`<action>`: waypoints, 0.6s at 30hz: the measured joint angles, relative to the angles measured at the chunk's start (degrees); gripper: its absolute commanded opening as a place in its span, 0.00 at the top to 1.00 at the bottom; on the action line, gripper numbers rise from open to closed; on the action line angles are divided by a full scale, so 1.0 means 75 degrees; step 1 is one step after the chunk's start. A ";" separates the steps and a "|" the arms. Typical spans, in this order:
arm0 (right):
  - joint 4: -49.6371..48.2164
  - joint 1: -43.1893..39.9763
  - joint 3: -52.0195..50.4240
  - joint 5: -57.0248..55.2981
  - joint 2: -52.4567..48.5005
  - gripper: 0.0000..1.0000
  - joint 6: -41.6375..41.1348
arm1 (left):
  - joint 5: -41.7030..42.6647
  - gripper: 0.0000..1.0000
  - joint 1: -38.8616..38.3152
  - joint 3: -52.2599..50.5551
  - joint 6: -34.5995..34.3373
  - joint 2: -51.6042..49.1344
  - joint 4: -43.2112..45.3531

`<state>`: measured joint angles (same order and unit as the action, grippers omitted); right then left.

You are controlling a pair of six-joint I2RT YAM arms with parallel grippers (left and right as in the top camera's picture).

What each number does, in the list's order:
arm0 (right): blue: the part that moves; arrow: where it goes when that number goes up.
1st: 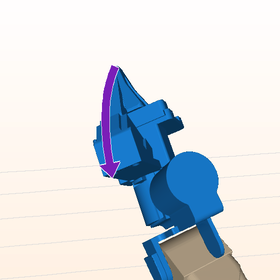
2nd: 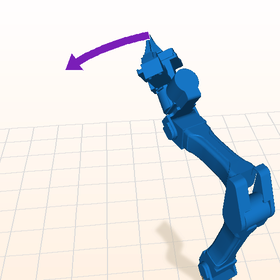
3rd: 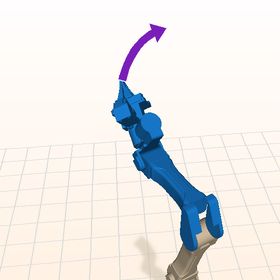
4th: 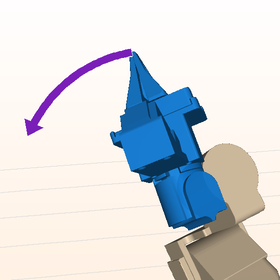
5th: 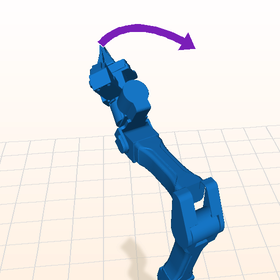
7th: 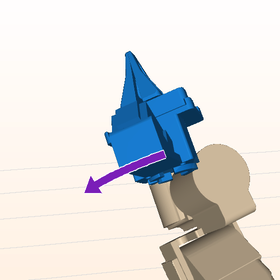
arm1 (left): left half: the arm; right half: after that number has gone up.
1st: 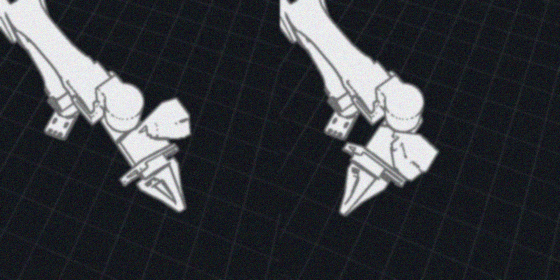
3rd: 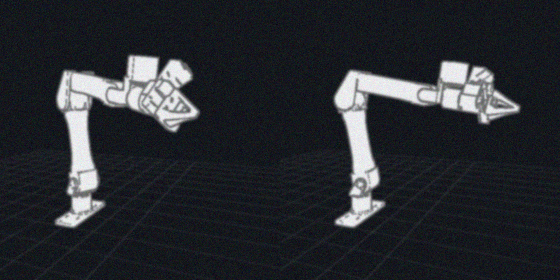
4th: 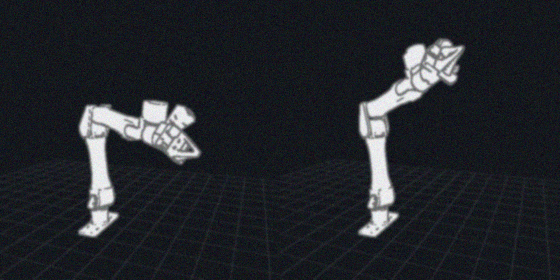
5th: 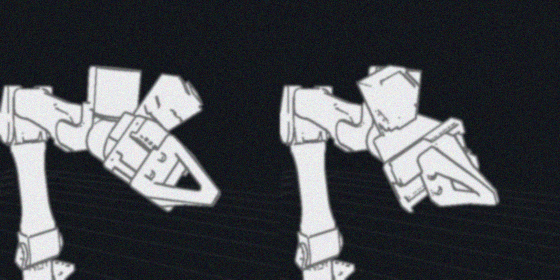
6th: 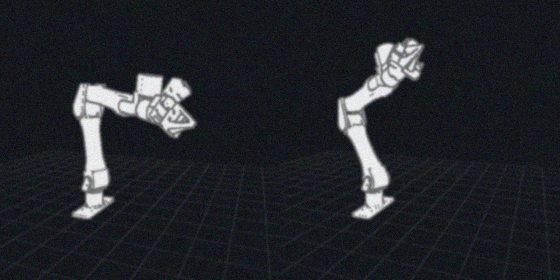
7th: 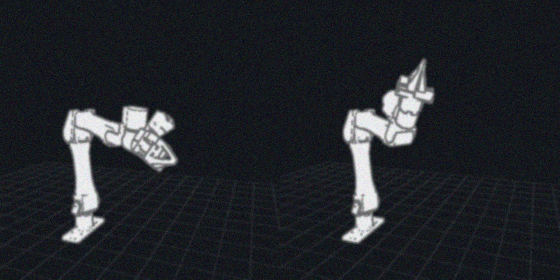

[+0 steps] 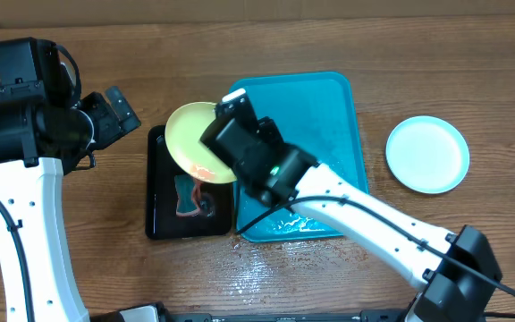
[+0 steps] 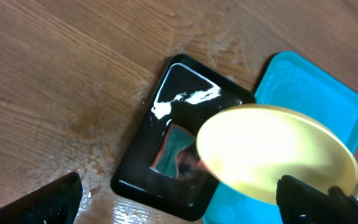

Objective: Clean dirty plates on tray and stack at the side
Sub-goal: 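Tilt the yellow plate over the black tray with the right gripper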

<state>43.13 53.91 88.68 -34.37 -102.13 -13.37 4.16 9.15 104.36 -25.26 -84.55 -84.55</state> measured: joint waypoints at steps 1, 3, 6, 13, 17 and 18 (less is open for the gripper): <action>-0.0087 0.0122 0.0000 -0.0326 -0.0023 0.96 -0.0023 | -0.0017 0.00 0.0000 0.0000 0.0000 0.0000 0.0000; -0.0236 0.0353 0.0000 -0.0947 -0.0052 0.96 -0.0052 | -0.0038 0.00 0.0000 0.0000 0.0000 0.0000 -0.0003; -0.0341 0.0688 0.0000 -0.1763 -0.0064 0.96 -0.0070 | -0.0050 0.00 0.0000 0.0000 0.0000 0.0000 -0.0006; -0.0402 0.1183 0.0000 -0.3002 -0.0064 0.96 -0.0052 | -0.0070 0.00 0.0000 0.0000 0.0003 0.0000 -0.0015; -0.0402 0.1370 0.0000 -0.3596 -0.0064 0.96 0.0114 | -0.0070 0.00 0.0000 0.0000 0.0000 0.0000 -0.0012; -0.0396 0.1413 0.0000 -0.3736 -0.0064 0.96 0.0146 | -0.0070 0.00 0.0000 0.0000 0.0000 0.0000 -0.0015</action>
<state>40.16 64.51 88.68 -62.39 -102.61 -12.27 3.64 9.15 104.36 -25.26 -84.55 -84.66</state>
